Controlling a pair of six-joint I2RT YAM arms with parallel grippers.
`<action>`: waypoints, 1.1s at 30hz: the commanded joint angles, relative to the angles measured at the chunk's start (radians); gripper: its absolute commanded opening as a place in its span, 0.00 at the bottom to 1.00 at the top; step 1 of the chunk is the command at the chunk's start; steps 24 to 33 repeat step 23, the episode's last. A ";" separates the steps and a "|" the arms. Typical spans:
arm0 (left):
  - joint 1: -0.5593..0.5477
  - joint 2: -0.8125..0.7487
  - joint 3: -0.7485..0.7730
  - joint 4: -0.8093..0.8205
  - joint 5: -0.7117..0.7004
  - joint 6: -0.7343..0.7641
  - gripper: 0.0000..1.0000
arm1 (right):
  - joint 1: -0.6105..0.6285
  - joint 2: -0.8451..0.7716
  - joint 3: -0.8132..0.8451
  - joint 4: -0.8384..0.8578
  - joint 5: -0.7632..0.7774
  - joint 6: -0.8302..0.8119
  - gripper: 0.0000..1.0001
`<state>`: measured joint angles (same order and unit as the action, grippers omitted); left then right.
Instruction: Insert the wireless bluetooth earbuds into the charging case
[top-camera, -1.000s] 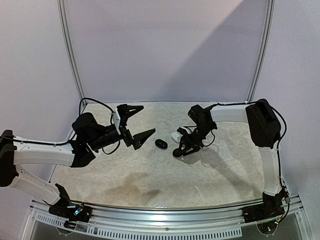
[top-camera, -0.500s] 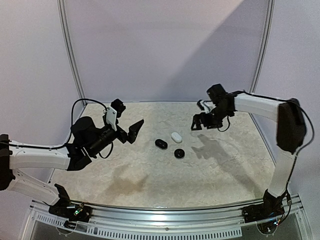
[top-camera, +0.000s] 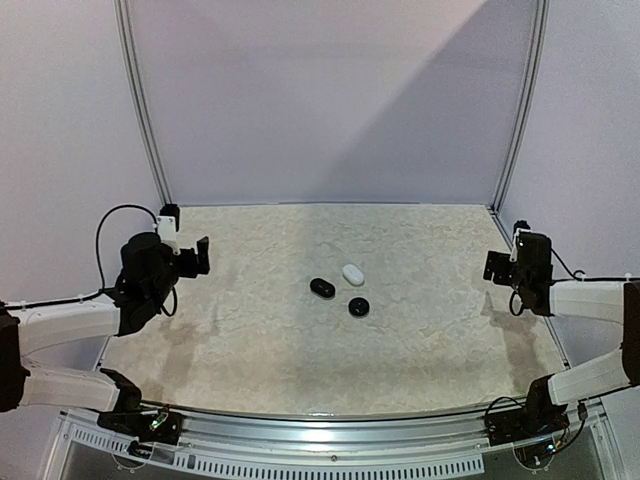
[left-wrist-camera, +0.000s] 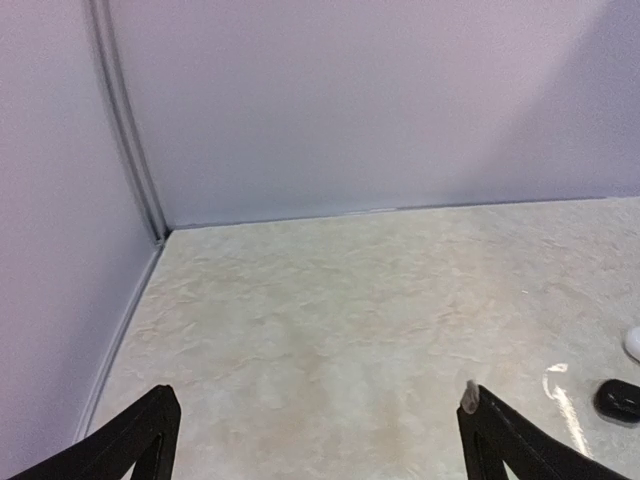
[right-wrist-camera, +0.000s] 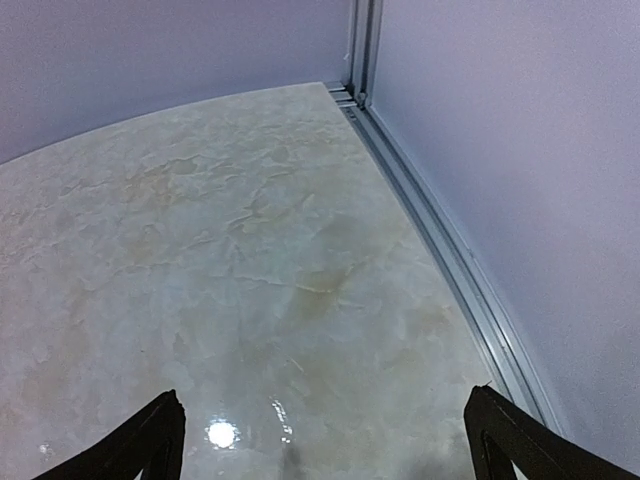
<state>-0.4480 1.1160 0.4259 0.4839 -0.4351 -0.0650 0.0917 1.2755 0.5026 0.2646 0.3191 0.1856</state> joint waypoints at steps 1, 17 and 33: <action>0.128 -0.049 -0.041 0.051 0.046 0.041 0.99 | -0.007 -0.076 -0.129 0.340 0.137 -0.070 0.99; 0.406 -0.018 -0.144 0.038 0.246 0.068 0.99 | -0.014 0.034 -0.115 0.331 0.138 0.052 0.99; 0.405 -0.004 -0.133 0.033 0.263 0.069 0.99 | -0.013 0.040 -0.122 0.356 0.195 0.076 0.99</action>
